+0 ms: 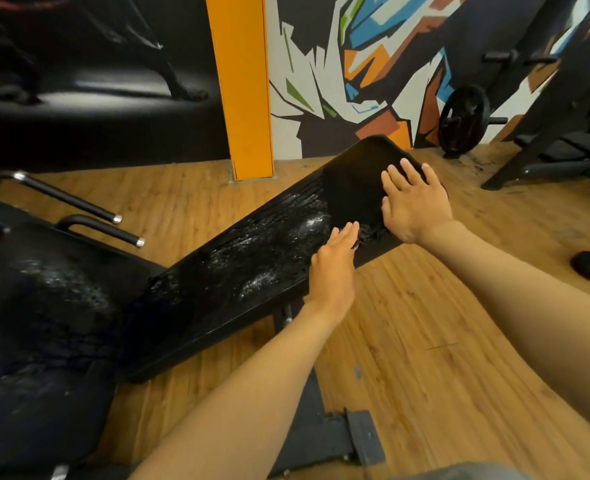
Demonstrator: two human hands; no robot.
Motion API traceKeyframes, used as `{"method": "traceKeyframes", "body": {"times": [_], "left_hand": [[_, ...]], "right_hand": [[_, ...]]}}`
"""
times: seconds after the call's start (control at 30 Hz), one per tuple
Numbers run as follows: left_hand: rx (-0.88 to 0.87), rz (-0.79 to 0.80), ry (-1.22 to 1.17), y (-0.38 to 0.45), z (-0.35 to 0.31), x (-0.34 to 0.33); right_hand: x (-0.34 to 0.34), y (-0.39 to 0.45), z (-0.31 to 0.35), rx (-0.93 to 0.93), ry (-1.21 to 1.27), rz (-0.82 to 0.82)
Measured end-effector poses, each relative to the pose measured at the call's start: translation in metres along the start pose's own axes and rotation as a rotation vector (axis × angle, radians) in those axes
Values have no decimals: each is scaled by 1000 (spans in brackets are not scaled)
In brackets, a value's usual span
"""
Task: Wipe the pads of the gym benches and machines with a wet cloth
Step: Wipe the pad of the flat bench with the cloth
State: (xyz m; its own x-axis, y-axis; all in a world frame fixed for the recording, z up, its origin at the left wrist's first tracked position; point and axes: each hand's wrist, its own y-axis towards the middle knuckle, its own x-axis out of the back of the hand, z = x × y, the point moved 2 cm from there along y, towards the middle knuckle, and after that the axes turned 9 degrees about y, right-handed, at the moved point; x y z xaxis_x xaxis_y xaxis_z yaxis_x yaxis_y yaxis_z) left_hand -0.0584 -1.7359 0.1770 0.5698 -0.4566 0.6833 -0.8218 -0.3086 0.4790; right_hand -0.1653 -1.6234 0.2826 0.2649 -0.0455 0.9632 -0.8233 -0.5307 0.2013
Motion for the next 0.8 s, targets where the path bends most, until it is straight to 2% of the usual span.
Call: {"method": "traceKeyframes", "body": {"times": [0.13, 0.33, 0.47, 0.6, 0.67, 0.8], "left_hand": [[83, 8, 44, 41, 15, 4], [-47, -22, 80, 29, 17, 0], [4, -48, 84, 89, 29, -12], [43, 3, 112, 167, 53, -27], [104, 44, 54, 202, 71, -30], [144, 40, -67, 212, 84, -35]], "right_hand": [[-1, 6, 8, 51, -1, 62], [-10, 34, 15, 54, -15, 105], [-14, 66, 15, 71, -7, 105], [-22, 86, 9, 56, 8, 85], [-26, 86, 9, 54, -10, 56], [-30, 84, 9, 57, -31, 30]]}}
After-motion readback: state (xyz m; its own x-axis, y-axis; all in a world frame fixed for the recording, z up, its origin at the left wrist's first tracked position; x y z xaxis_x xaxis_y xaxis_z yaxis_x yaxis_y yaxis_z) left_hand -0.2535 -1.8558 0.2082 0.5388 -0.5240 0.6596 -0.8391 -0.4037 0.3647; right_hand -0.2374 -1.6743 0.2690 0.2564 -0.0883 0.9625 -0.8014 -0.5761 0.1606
